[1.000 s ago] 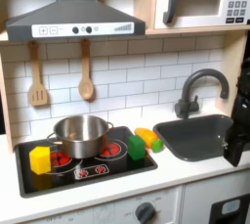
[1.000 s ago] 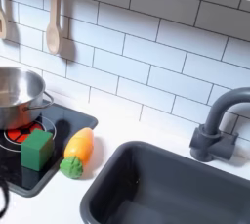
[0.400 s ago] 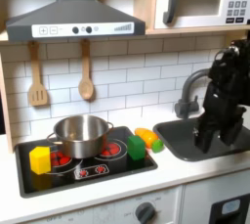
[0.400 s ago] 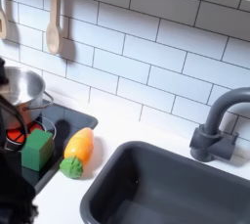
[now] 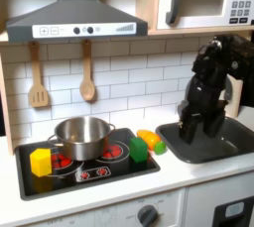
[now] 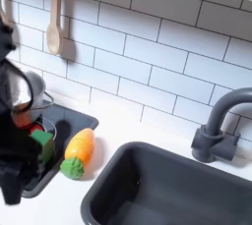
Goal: Reach green block
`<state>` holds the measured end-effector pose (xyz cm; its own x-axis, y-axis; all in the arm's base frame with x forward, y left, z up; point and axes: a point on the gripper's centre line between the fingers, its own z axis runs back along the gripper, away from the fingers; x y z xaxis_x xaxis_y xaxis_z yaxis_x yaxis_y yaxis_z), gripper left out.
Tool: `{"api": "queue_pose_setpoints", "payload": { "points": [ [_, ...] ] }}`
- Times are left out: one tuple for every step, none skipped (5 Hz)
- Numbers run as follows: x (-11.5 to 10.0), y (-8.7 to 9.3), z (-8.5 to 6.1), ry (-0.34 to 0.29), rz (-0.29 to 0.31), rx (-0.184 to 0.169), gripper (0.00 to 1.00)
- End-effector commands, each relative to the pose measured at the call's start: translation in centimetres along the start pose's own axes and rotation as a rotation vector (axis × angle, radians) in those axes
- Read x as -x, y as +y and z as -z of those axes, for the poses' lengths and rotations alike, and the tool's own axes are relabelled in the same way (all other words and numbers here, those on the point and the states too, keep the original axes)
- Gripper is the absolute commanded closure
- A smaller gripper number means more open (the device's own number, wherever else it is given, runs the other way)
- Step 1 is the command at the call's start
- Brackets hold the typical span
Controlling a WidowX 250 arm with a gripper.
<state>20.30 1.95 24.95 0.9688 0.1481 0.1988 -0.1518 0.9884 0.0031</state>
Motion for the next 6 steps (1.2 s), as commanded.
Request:
{"api": "queue_pose_setpoints", "payload": {
  "points": [
    [-3.4,1.0,1.0,-0.003,-0.026,-0.027,0.0],
    [-4.9,1.2,1.6,-0.004,-0.037,-0.033,0.0],
    [-6.8,1.3,2.0,-0.014,-0.048,-0.037,0.0],
    [-8.3,1.8,2.9,-0.009,-0.058,-0.048,0.0],
    [-9.6,2.5,3.7,-0.002,-0.069,-0.061,0.0],
    [-10.4,3.0,4.6,0.009,-0.06,-0.065,0.0]
  ]
}}
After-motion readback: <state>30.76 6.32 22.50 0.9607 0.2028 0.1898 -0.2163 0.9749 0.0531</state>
